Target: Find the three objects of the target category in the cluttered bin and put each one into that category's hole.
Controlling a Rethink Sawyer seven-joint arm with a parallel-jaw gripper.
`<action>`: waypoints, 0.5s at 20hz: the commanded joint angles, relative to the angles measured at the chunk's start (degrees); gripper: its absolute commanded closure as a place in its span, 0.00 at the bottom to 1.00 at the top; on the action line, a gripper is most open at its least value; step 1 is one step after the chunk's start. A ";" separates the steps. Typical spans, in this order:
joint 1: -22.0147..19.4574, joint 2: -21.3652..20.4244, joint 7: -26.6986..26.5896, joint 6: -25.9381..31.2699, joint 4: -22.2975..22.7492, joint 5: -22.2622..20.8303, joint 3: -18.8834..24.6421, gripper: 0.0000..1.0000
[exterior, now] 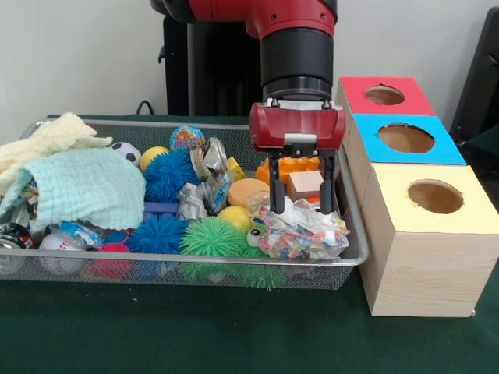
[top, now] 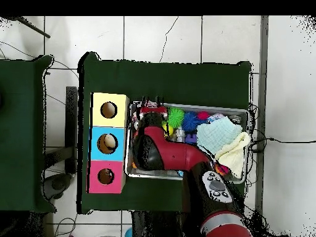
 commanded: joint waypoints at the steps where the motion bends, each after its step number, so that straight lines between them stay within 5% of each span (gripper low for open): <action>1: 1.12 5.21 6.68 -4.06 -4.94 -1.98 -2.22 0.00; 10: 4.45 10.64 6.65 -8.71 -7.85 -0.16 -6.68 0.00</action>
